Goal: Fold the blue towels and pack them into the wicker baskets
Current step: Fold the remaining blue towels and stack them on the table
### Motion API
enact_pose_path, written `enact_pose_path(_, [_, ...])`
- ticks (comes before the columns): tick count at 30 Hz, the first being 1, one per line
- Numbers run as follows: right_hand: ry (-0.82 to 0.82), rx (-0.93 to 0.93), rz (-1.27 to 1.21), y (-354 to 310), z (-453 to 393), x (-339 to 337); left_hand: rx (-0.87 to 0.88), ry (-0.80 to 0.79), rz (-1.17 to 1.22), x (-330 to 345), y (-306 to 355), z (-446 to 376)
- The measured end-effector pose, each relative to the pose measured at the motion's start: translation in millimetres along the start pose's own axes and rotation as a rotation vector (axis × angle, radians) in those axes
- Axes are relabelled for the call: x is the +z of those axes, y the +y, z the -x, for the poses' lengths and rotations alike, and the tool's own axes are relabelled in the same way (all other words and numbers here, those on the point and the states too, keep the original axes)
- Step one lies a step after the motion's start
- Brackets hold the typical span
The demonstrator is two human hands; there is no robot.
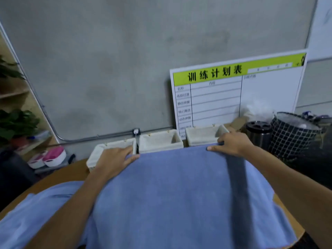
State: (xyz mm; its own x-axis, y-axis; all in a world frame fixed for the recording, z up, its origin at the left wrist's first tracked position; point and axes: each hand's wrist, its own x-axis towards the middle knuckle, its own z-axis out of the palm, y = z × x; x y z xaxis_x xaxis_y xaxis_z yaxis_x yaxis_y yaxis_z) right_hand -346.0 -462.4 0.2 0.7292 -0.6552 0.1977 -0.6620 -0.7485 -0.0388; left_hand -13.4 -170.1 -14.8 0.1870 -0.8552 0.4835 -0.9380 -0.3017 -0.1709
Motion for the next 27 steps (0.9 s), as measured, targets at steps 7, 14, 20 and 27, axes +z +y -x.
enact_pose_path(7, [-0.105,0.032,-0.1,32,-4,157,-0.063,-0.009,0.087,173,15,46])
enact_pose_path(14, [0.315,-0.144,-0.054,42,-16,186,0.044,0.152,0.035,175,9,43])
enact_pose_path(20, [0.26,-0.007,-0.07,35,10,179,-0.217,0.024,0.257,166,42,71])
enact_pose_path(27, [0.127,0.011,-0.189,32,36,192,-0.323,-0.031,0.196,155,59,86])
